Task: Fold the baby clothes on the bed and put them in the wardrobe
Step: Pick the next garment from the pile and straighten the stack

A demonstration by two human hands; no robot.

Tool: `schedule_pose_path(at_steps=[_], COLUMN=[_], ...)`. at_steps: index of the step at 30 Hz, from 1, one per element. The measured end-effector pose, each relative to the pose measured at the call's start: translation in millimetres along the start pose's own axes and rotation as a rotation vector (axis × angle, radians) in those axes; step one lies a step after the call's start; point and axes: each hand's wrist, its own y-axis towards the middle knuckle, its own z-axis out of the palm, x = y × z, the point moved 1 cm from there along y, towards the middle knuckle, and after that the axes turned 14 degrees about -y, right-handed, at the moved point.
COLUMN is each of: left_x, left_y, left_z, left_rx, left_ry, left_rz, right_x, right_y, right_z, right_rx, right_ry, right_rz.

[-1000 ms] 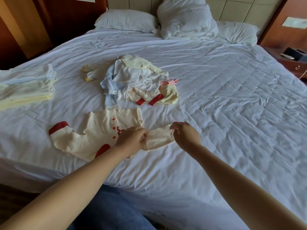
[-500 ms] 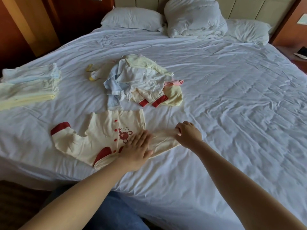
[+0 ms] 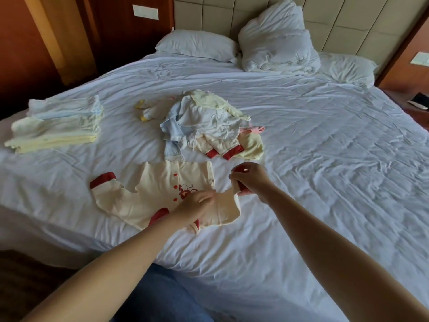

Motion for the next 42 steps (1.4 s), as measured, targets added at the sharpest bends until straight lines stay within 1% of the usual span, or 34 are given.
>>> schedule_pose_path(at_steps=[3, 5, 7, 9, 10, 12, 14, 15, 18, 20, 22, 25, 27, 29, 31, 32, 33, 35, 36, 37, 42], left_x=[-15, -22, -23, -20, -18, -15, -9, -6, 9, 14, 16, 20, 23, 33, 44, 49, 53, 62, 65, 68, 68], left_y=[-14, -25, -35, -42, -44, -47, -50, -52, -51, -51, -53, -58, -63, -65, -65, -64, -63, -64, -65, -67, -67], left_z=[-21, -32, -41, -50, -55, -63, -67, -67, -68, -68, -72, -78, -81, -84, -84, -83, -82, -80, -82, -83, -84], left_rx=[-0.107, -0.163, -0.22, -0.264, -0.285, -0.316, -0.372, -0.388, -0.412, -0.471, -0.535, -0.591, -0.572, -0.535, -0.461, -0.382, -0.299, -0.186, -0.151, -0.131, -0.065], left_ry=[-0.398, -0.608, -0.715, -0.763, -0.743, -0.658, -0.565, -0.507, -0.263, -0.121, -0.027, 0.137, 0.385, 0.67, 0.794, 0.854, 0.916, 0.966, 0.949, 0.945, 0.966], left_rz=[-0.114, -0.18, -0.195, -0.213, -0.217, -0.235, -0.242, -0.239, -0.172, -0.083, -0.031, -0.004, 0.012, 0.111, 0.272, 0.324, 0.337, 0.24, 0.158, 0.12, 0.047], right_x=[24, 35, 42, 48, 50, 52, 46, 41, 23, 9, -4, -22, -32, -40, -47, -50, -51, -53, -54, -54, -54], right_y=[-5, -6, -7, -9, -10, -11, -10, -9, -14, -21, -22, -23, -25, -26, -27, -27, -28, -28, -28, -28, -26], right_z=[26, 47, 66, 82, 88, 95, 100, 103, 106, 107, 110, 118, 124, 128, 131, 132, 132, 134, 135, 136, 135], right_rx=[0.074, 0.111, 0.145, 0.201, 0.238, 0.28, 0.234, 0.174, -0.045, -0.12, -0.11, -0.003, 0.079, 0.098, 0.086, 0.083, 0.083, 0.083, 0.08, 0.077, 0.116], right_ry=[0.005, 0.0, 0.006, 0.009, 0.02, 0.054, 0.039, -0.029, -0.364, -0.539, -0.673, -0.762, -0.831, -0.915, -0.986, -1.014, -1.039, -1.081, -1.094, -1.099, -1.07], right_rz=[-0.031, -0.048, -0.057, -0.049, -0.034, -0.017, -0.038, -0.077, -0.28, -0.414, -0.486, -0.532, -0.557, -0.595, -0.625, -0.629, -0.628, -0.616, -0.613, -0.611, -0.613])
